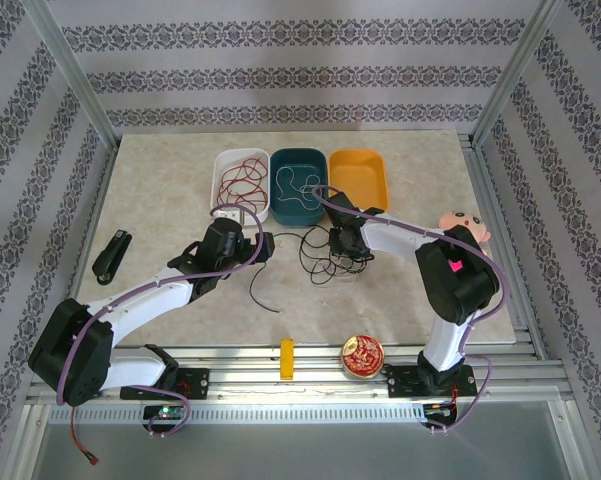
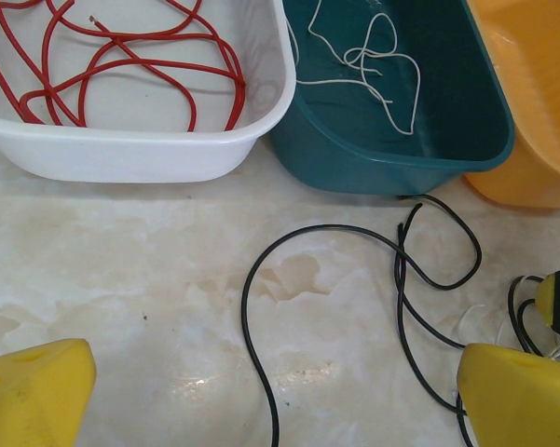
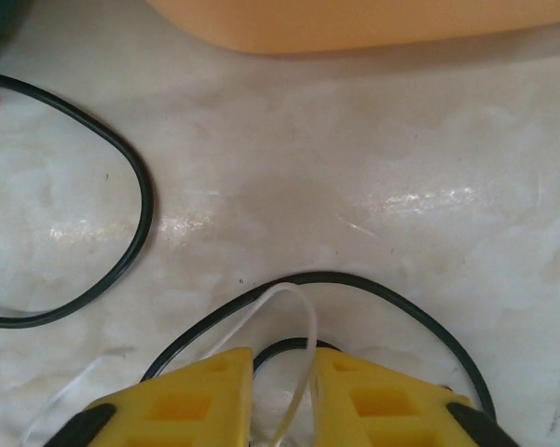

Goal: Untangle the cables

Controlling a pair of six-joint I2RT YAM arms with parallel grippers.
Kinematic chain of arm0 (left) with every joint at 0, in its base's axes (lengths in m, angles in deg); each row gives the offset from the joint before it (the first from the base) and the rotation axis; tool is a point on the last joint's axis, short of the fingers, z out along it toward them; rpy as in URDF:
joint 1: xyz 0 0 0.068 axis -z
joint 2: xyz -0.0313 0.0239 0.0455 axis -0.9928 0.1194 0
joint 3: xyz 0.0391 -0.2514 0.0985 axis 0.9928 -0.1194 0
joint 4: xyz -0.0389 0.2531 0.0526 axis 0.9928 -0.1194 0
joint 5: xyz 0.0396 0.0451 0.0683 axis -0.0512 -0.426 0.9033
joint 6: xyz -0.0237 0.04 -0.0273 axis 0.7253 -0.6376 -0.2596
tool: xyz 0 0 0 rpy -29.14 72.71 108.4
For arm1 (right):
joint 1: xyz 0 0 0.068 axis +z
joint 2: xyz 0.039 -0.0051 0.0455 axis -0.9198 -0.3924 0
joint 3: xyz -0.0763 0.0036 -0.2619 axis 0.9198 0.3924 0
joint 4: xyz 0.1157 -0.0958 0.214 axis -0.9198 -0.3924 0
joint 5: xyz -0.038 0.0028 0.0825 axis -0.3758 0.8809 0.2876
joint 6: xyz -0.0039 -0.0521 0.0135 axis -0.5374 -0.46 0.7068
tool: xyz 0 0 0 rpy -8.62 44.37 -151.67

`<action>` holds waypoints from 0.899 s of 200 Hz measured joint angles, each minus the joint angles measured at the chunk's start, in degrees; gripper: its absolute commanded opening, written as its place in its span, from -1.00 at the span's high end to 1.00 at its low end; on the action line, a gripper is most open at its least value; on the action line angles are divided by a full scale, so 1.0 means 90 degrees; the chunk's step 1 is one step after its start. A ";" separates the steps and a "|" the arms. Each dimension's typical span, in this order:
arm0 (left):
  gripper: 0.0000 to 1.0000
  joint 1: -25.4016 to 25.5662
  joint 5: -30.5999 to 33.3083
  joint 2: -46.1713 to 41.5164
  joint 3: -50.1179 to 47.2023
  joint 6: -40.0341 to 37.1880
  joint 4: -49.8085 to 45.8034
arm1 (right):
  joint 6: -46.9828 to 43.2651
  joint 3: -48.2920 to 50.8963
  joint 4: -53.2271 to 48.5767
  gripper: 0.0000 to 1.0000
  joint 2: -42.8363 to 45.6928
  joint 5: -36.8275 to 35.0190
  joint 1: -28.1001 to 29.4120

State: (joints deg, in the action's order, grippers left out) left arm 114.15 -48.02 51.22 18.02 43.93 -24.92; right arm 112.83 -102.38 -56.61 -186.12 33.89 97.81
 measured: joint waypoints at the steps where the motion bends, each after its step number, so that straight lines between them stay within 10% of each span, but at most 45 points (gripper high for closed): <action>1: -0.99 0.0000 0.0000 0.0000 0.0000 0.0000 0.0000 | -0.0005 -0.0002 -0.0002 0.67 0.0000 0.0000 0.0002; 42: -0.99 0.0000 0.0000 0.0015 -0.0022 0.0022 0.0002 | -0.0080 -0.0027 -0.0017 1.00 0.0058 -0.0078 0.0053; 180: -0.99 0.0000 -0.0083 0.0231 -0.0022 0.0070 0.0010 | -0.0668 -0.0022 -0.0316 1.00 0.2917 -0.0515 0.0595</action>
State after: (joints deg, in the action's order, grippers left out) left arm 114.15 -48.76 53.30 17.82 44.57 -24.83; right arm 106.82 -102.58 -59.45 -159.87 29.25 103.17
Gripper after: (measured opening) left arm 0.994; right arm 0.041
